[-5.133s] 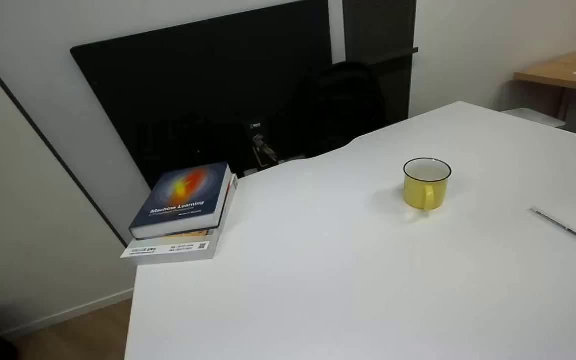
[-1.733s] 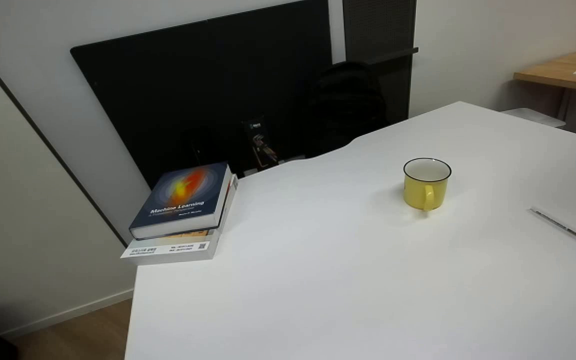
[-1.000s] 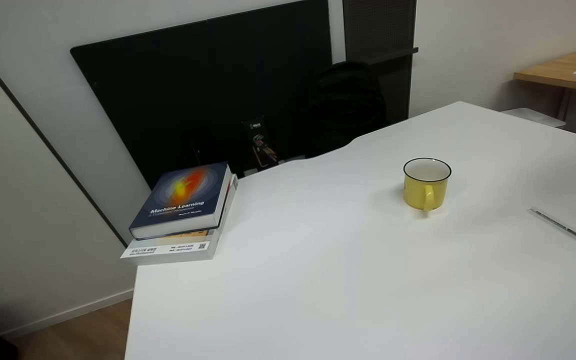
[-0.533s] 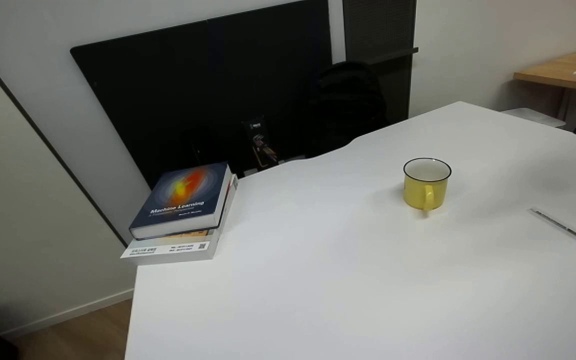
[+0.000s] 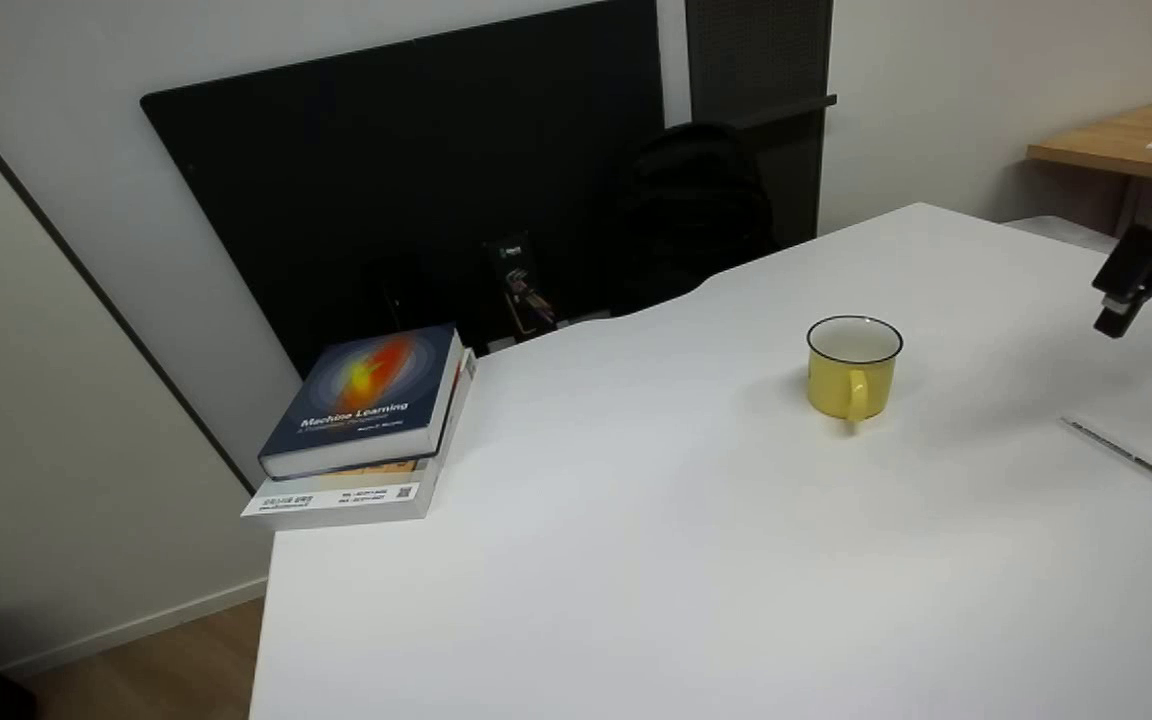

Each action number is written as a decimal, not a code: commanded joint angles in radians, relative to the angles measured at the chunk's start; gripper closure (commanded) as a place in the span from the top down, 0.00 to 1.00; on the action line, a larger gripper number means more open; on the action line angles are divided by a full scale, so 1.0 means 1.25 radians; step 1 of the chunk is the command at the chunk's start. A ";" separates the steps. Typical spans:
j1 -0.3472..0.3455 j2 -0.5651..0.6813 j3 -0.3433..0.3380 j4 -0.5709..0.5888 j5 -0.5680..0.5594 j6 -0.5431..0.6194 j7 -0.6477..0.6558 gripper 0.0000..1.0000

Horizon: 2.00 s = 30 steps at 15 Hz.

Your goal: Put the marker inside the cup

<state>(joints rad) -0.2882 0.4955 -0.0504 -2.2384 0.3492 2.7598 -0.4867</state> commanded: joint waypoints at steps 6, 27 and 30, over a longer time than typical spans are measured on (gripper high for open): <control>0.006 0.055 0.025 -0.019 -0.042 0.118 0.190 1.00; -0.010 0.112 0.049 -0.051 -0.193 0.193 0.236 1.00; -0.028 0.126 0.051 -0.031 -0.206 0.192 0.223 1.00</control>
<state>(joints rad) -0.2771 0.6007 -0.0075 -2.3368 0.1229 3.0058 -0.1954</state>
